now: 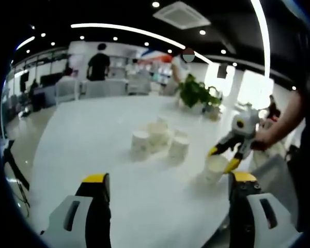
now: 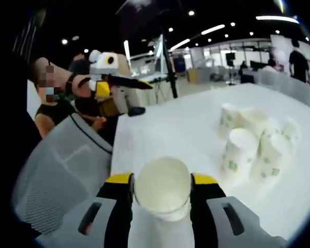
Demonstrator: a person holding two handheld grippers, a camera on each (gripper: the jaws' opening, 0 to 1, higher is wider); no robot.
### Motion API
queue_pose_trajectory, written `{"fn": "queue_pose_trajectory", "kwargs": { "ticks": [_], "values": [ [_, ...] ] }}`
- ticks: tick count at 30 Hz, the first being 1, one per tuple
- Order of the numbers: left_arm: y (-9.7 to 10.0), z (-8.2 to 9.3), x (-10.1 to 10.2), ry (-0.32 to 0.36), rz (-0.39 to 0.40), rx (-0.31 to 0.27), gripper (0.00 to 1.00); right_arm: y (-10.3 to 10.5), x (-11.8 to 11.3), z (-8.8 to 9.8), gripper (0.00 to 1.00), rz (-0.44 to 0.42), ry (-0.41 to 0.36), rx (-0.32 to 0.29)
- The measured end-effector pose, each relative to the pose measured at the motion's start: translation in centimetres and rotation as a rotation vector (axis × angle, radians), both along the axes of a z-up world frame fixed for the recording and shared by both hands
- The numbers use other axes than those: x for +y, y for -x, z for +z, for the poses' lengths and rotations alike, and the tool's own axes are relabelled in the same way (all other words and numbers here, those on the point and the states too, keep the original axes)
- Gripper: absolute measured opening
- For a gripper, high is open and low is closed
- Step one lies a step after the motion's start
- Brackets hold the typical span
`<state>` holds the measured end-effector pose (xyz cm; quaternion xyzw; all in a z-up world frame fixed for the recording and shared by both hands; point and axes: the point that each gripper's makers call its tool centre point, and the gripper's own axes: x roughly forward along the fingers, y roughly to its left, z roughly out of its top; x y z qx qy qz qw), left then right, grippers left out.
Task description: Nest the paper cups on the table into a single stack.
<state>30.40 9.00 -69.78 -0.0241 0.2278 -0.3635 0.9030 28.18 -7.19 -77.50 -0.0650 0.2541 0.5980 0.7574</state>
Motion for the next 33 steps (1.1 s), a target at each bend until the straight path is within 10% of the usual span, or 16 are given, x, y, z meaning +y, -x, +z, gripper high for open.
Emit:
{"fn": "queue_pose_trajectory", "kwargs": {
  "ticks": [33],
  "values": [
    [0.42, -0.25, -0.55, 0.003, -0.008, 0.01, 0.94, 0.34, -0.7, -0.16, 0.46, -0.004, 0.025, 0.008]
  ]
}}
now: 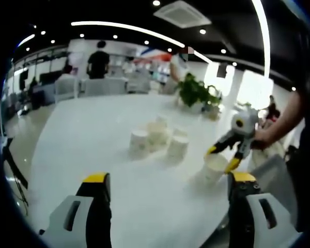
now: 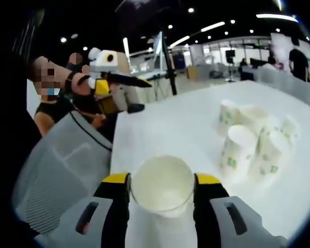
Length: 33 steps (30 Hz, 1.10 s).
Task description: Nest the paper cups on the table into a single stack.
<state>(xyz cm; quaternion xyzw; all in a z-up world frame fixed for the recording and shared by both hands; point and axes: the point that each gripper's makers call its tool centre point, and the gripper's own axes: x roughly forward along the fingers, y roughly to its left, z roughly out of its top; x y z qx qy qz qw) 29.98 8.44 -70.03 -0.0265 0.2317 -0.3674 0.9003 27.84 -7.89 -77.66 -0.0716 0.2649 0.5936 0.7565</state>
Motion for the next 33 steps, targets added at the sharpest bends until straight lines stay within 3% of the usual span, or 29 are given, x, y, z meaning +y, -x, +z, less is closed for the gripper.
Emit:
{"fn": "queue_pose_trajectory", "kwargs": {
  "ticks": [19, 33],
  "values": [
    [0.0, 0.4, 0.5, 0.002, 0.012, -0.012, 0.93, 0.4, 0.3, -0.3, 0.54, 0.007, 0.022, -0.015],
    [0.1, 0.7, 0.4, 0.005, 0.012, -0.018, 0.93, -0.3, -0.6, 1.5, 0.59, -0.043, 0.006, -0.059]
  ]
}}
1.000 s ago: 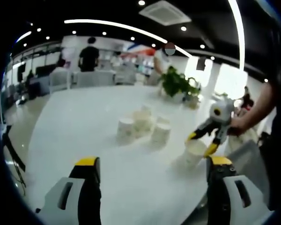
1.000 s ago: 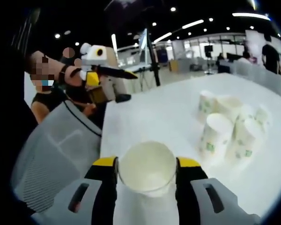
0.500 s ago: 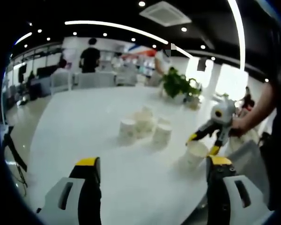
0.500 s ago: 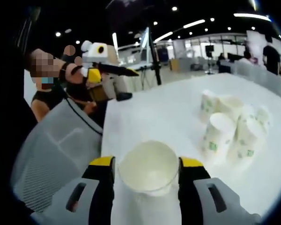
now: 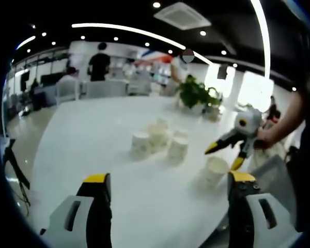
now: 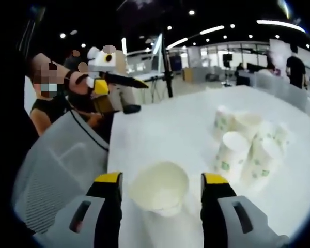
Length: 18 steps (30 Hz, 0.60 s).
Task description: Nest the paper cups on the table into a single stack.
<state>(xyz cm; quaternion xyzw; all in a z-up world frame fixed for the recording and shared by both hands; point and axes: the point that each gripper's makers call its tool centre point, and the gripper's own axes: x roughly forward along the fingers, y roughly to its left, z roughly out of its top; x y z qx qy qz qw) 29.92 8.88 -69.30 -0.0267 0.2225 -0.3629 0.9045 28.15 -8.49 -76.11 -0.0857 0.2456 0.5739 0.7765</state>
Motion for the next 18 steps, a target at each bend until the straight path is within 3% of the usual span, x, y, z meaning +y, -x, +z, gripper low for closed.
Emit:
{"fn": "queue_pose_trajectory", "kwargs": {
  "ticks": [18],
  "values": [
    [0.3, 0.9, -0.6, -0.004, -0.021, -0.015, 0.93, -0.6, -0.3, 3.0, 0.64, -0.044, -0.035, -0.056]
  ]
}}
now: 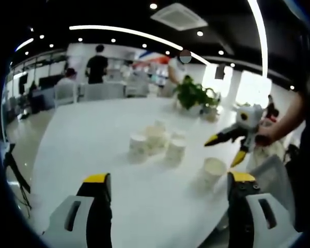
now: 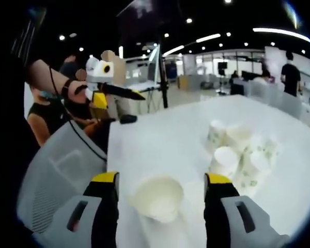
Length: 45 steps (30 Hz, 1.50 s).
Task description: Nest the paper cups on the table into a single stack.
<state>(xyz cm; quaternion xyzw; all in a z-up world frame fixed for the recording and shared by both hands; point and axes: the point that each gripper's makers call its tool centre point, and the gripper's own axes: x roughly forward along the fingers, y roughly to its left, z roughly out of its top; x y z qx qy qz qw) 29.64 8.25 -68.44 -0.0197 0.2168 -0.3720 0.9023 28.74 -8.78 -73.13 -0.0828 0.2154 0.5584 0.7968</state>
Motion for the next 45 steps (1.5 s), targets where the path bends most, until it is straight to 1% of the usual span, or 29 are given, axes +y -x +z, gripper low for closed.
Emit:
{"fn": "queue_pose_trajectory", "kwargs": {
  "ticks": [4, 14, 24, 31, 34, 45],
  "values": [
    [0.0, 0.0, 0.1, 0.001, 0.001, 0.0, 0.93, -0.1, -0.2, 0.9, 0.66, -0.013, -0.013, -0.016],
    [0.2, 0.1, 0.0, -0.001, -0.009, -0.008, 0.92, -0.6, -0.4, 1.9, 0.67, -0.036, -0.026, -0.043],
    [0.7, 0.0, -0.2, -0.005, -0.014, -0.007, 0.92, -1.0, -0.5, 2.3, 0.7, -0.056, -0.028, -0.047],
    [1.0, -0.1, 0.0, -0.001, -0.008, -0.005, 0.92, -1.7, -0.6, 2.1, 0.73, -0.068, -0.017, -0.053],
    [1.1, -0.5, 0.3, -0.006, -0.011, -0.001, 0.92, -2.0, -0.5, 2.1, 0.73, -0.069, -0.013, -0.056],
    [1.2, -0.5, 0.5, 0.0, -0.002, 0.001, 0.92, -3.6, -0.1, 2.4, 0.73, -0.071, -0.011, -0.066]
  ]
}}
